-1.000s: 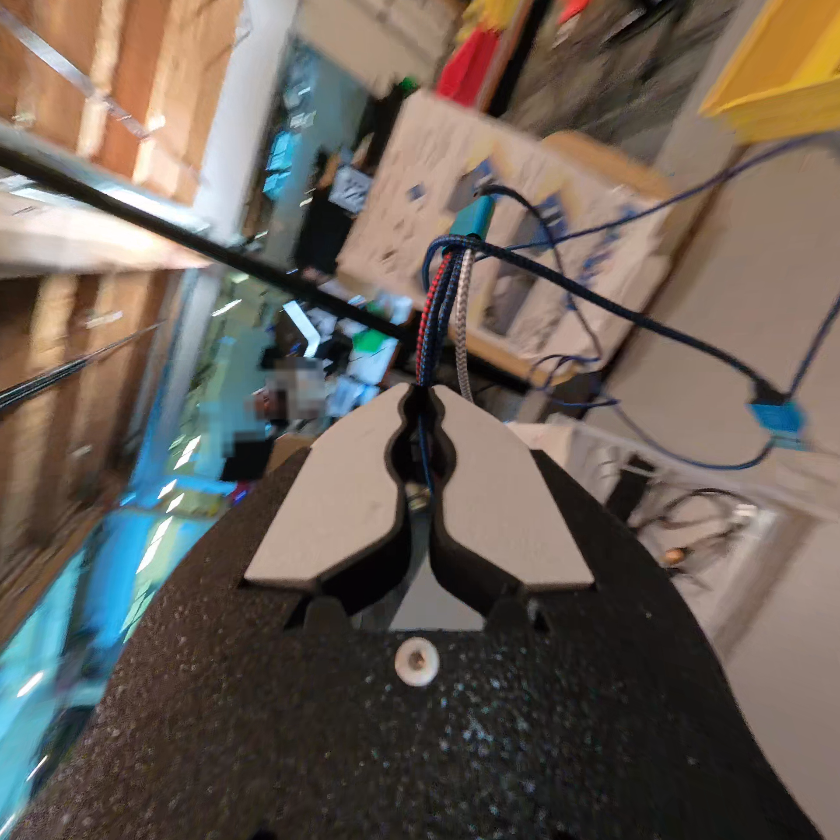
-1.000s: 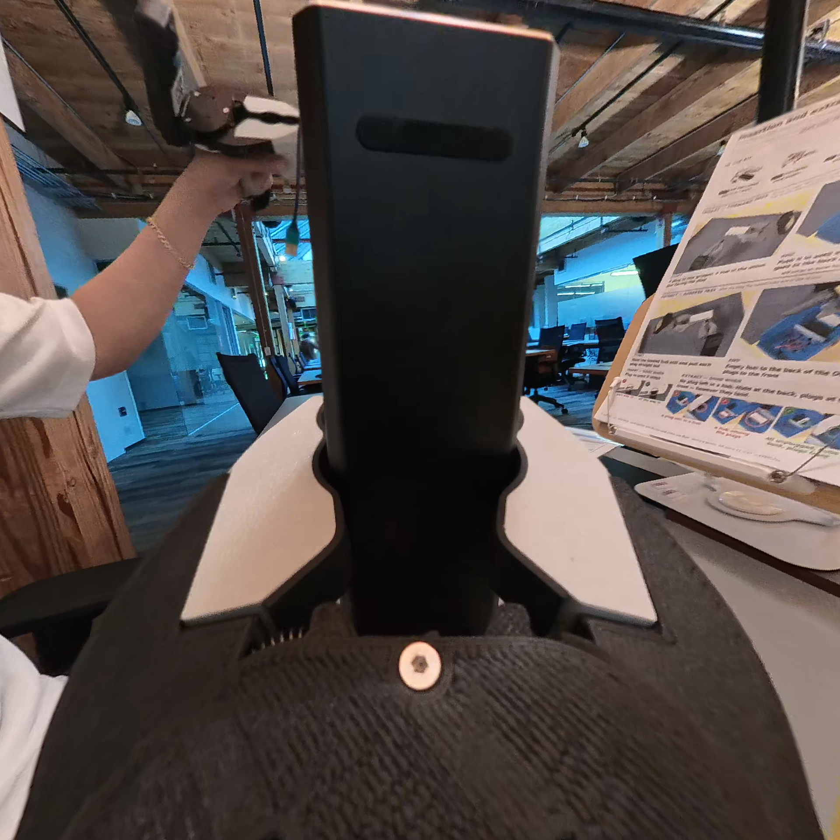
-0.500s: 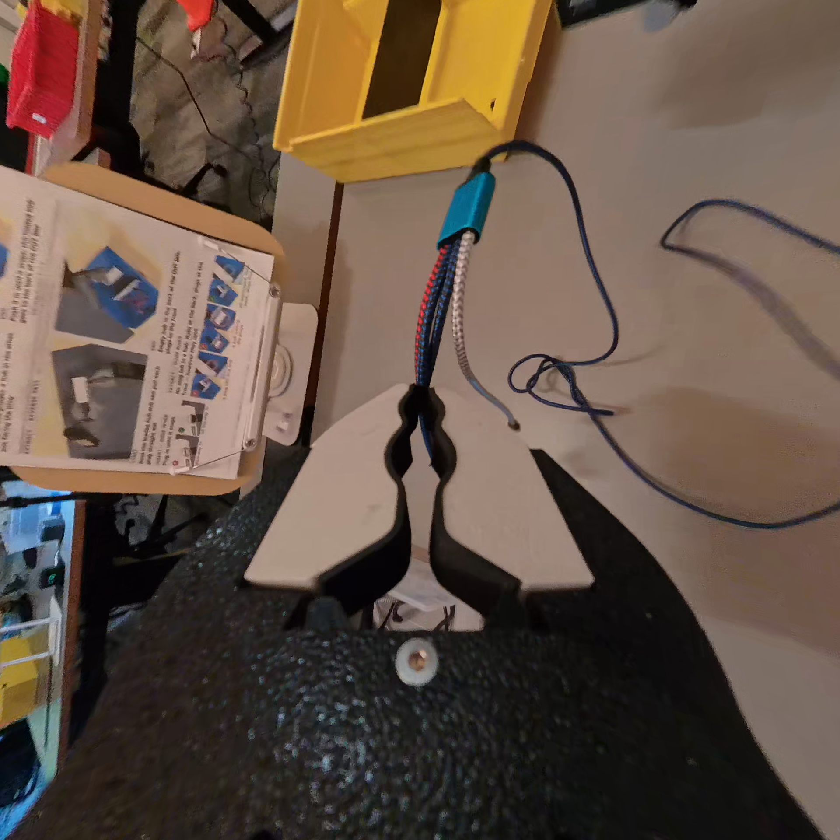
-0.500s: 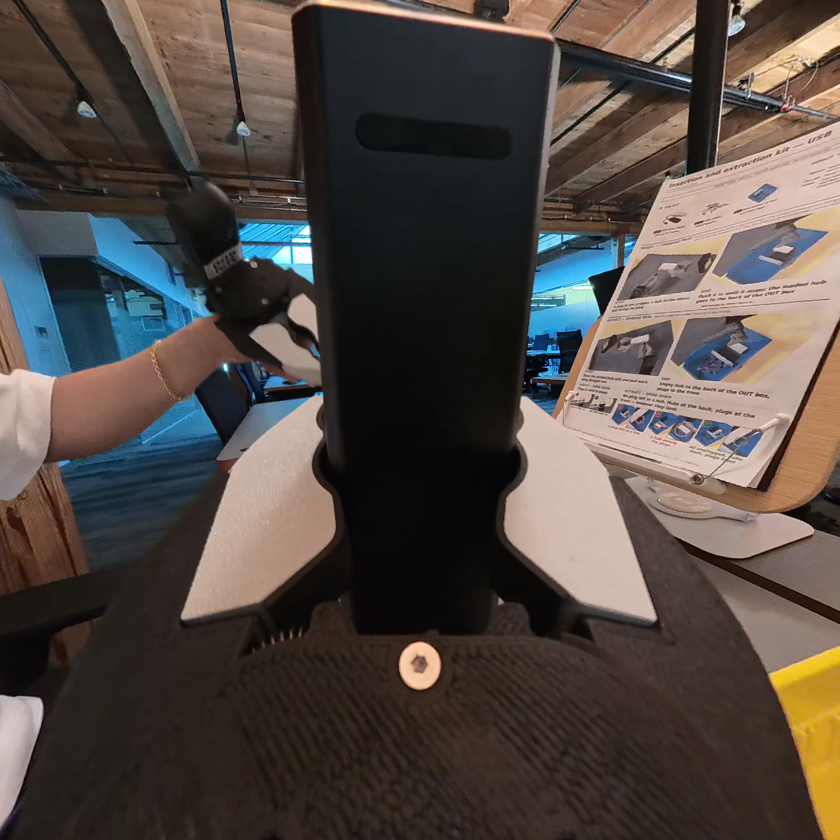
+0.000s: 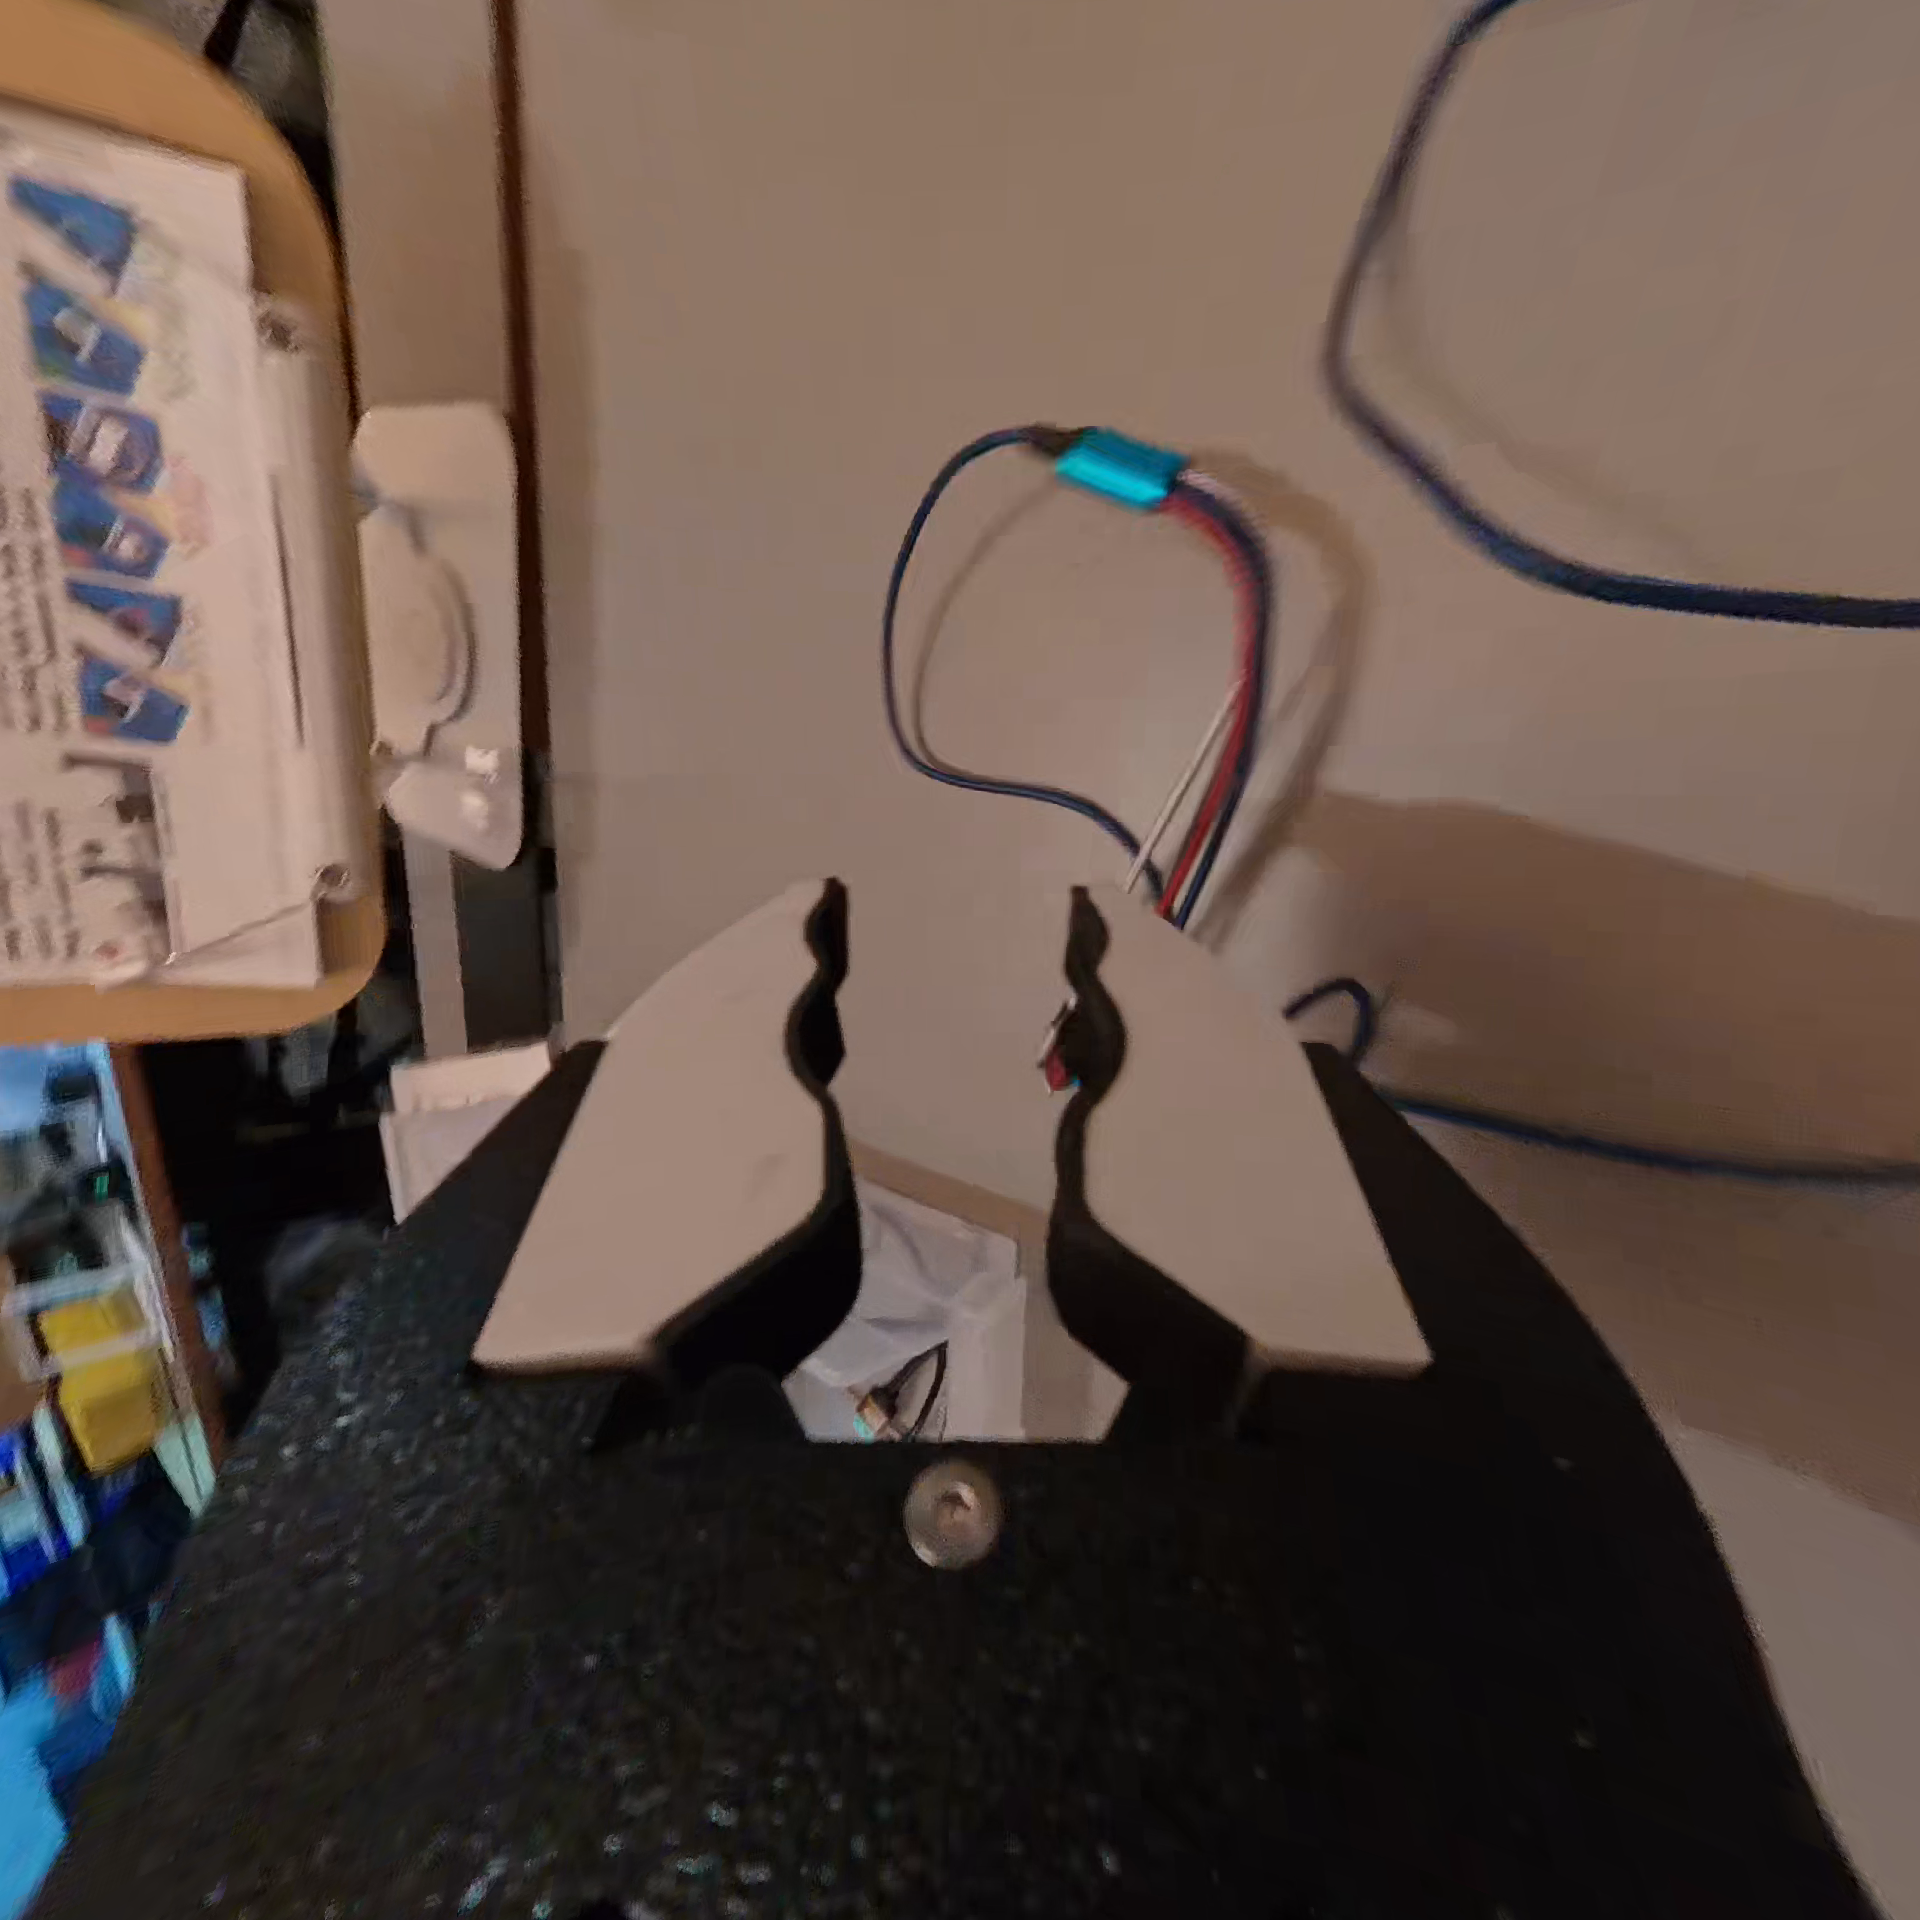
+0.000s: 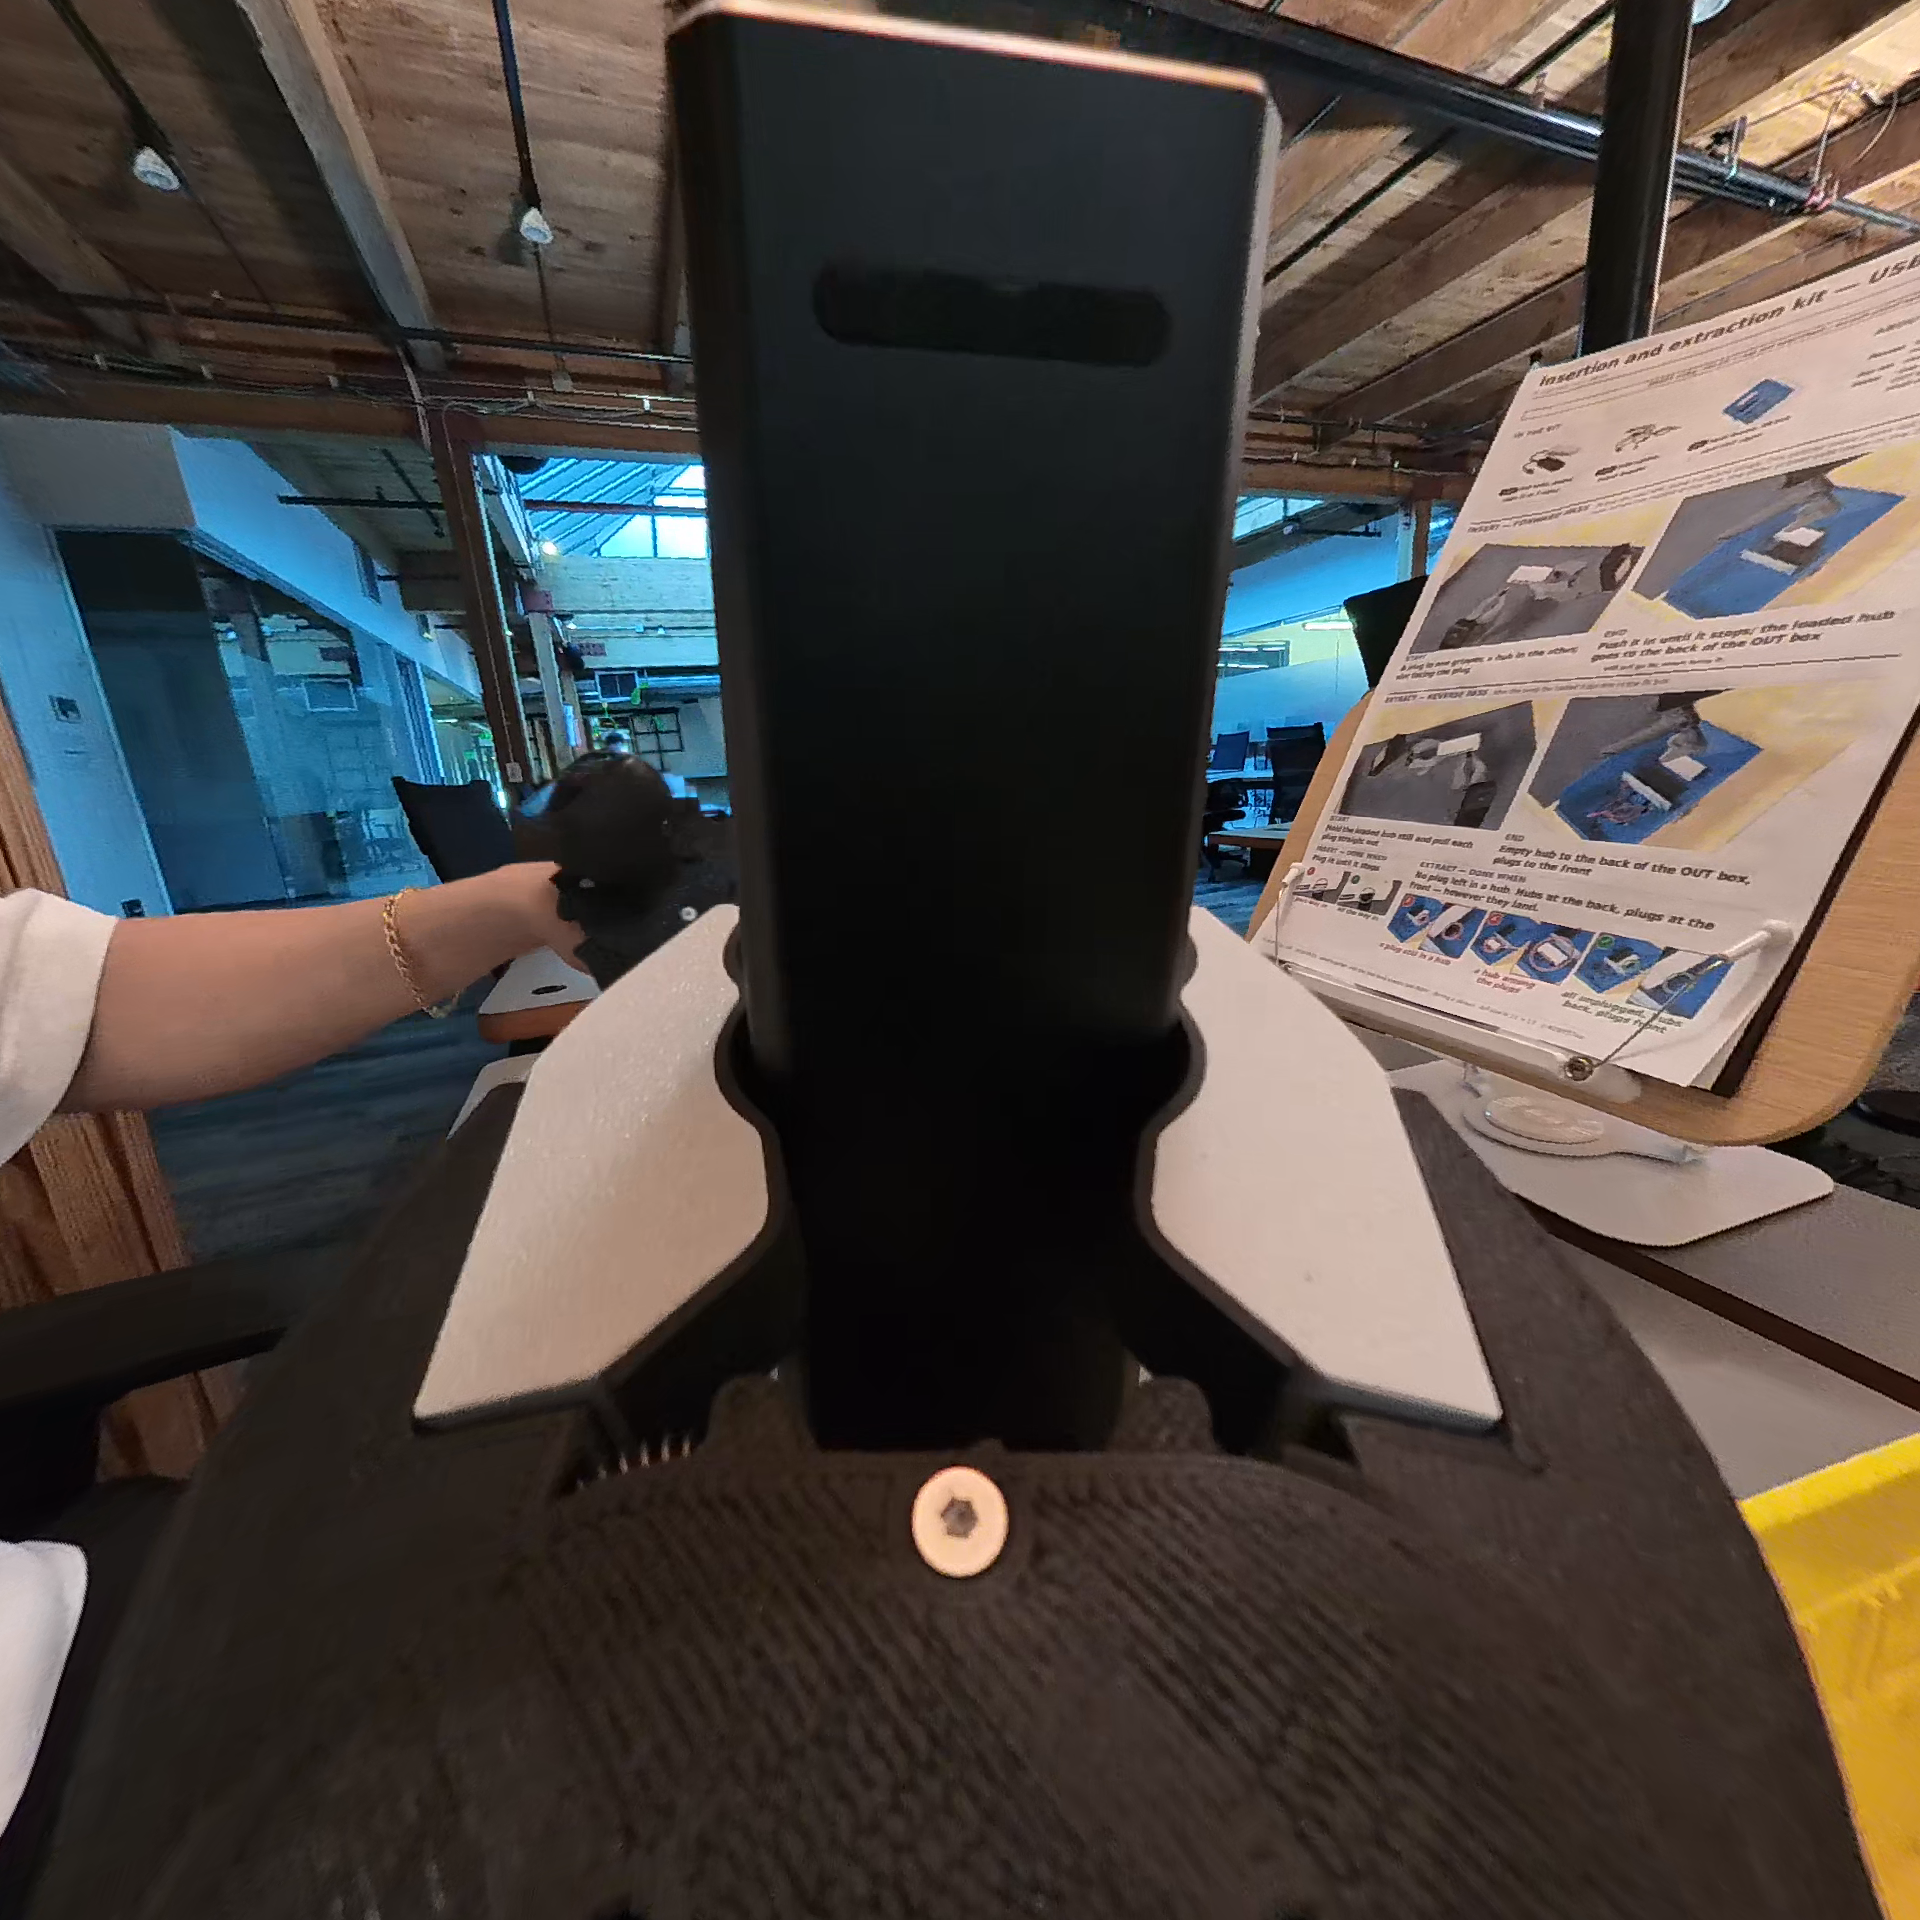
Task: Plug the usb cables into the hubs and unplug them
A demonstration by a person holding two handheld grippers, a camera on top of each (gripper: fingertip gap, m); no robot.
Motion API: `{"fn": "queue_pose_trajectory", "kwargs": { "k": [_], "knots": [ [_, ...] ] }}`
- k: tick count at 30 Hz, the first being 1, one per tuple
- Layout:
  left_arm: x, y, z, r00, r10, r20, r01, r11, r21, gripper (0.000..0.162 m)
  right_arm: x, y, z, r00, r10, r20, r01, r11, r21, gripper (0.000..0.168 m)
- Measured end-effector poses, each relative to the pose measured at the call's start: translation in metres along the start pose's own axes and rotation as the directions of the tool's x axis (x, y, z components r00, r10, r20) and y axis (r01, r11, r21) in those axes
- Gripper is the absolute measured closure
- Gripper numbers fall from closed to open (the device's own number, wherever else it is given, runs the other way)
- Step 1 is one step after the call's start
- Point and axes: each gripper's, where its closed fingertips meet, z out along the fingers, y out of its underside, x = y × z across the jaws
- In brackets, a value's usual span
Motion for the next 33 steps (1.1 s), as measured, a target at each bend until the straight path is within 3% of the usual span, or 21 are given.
{"fn": "queue_pose_trajectory", "kwargs": {
  "k": [1,3,7,13,17,20,23,27,30,33],
  "knots": [
    [0.007,0.002,-0.004,0.999,0.037,-0.028,-0.036,0.999,0.03,0.114,0.0,0.001,0.0,1.0,0.003,0.003,-0.003,1.0,-0.001,0.094],
    [0.029,0.001,-0.017,0.985,0.139,-0.099,-0.127,0.985,0.118,0.114,0.001,0.001,0.0,1.0,0.007,0.001,-0.007,1.0,0.0,0.094],
    [0.104,-0.022,-0.039,0.885,0.405,-0.23,-0.329,0.893,0.306,0.111,0.001,0.003,0.001,1.0,0.005,0.005,-0.005,1.0,-0.01,0.094],
    [0.196,-0.045,-0.046,0.6,0.662,-0.45,-0.551,0.749,0.368,0.118,-0.003,0.008,0.004,1.0,-0.004,0.018,0.004,0.999,-0.038,0.094],
    [0.214,-0.033,-0.038,0.409,0.584,-0.701,-0.603,0.749,0.273,0.126,-0.006,0.009,0.004,0.999,-0.022,0.031,0.023,0.998,-0.052,0.094],
    [0.217,-0.037,-0.032,0.339,0.43,-0.837,-0.577,0.798,0.176,0.13,-0.006,0.005,0.001,0.999,-0.028,0.031,0.029,0.999,-0.039,0.094],
    [0.216,-0.031,-0.026,0.264,0.325,-0.908,-0.63,0.771,0.093,0.138,-0.004,0.0,-0.004,0.999,-0.018,0.032,0.019,1.0,-0.016,0.094],
    [0.209,-0.021,-0.018,0.242,0.325,-0.914,-0.719,0.693,0.055,0.138,-0.002,-0.003,-0.009,0.999,-0.013,0.033,0.013,1.0,-0.004,0.094],
    [0.199,-0.025,-0.012,0.279,0.35,-0.894,-0.724,0.688,0.044,0.137,0.0,-0.004,-0.011,0.999,-0.007,0.034,0.007,1.0,0.004,0.094],
    [0.195,-0.023,-0.016,0.274,0.285,-0.918,-0.71,0.704,0.007,0.135,0.001,-0.005,-0.013,0.999,-0.004,0.037,0.003,1.0,0.009,0.094]
  ]
}}
